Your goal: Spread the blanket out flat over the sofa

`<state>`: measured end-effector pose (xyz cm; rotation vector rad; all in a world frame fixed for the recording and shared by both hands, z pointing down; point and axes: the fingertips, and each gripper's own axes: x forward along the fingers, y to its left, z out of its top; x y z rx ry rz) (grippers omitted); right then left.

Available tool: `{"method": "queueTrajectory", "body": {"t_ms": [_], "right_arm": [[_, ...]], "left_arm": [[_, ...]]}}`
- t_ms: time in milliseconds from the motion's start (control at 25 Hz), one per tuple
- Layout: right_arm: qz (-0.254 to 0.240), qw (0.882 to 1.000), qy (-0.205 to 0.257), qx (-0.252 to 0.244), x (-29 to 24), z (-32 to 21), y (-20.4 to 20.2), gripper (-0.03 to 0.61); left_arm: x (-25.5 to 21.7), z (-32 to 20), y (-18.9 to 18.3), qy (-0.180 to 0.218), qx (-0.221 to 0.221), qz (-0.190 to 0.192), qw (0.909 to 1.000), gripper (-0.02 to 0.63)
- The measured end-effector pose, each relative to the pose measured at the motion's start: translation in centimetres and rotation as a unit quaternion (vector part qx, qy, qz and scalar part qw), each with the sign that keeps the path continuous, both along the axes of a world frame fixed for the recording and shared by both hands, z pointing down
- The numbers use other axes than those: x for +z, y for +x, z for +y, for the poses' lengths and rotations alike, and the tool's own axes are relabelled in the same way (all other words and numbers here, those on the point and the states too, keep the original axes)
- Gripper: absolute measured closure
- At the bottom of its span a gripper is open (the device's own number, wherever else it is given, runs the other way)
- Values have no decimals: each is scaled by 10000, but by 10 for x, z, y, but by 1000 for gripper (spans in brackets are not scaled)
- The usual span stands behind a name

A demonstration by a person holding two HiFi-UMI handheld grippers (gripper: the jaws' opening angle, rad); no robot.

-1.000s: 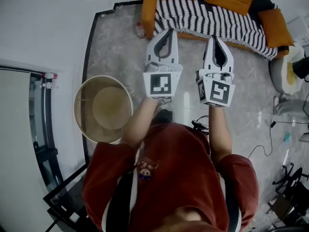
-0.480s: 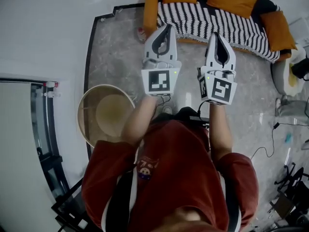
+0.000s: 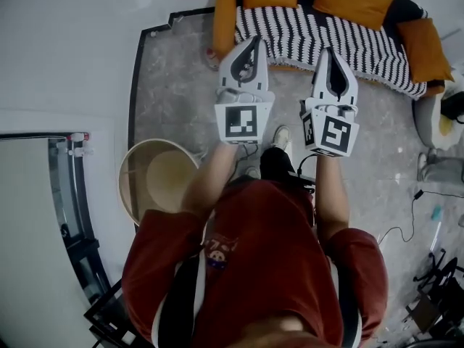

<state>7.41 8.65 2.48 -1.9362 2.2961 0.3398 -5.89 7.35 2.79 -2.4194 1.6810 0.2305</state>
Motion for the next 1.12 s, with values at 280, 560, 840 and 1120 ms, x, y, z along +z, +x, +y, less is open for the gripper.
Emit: {"method": "queueTrajectory", "body": {"t_ms": [280,560,840,1120], "right_arm": [[-51,9999,-97,-61,0,-76,33,566],[-74,9996,-227,-182,4,-150,63,566],[-117,9983,-476,-315,27,-206,88,566],[-113,9953,-859,-437,69,-243,90,566]], "left_arm": [[-3,-74,35,-91,-46,-99,9999,598],[-1,-147,65,-216,-162,-142,9995,598],[20,-204,95,-396,-248,-203,9987,598],[64,-238,91,-741,-418,-223,9961,598]]}}
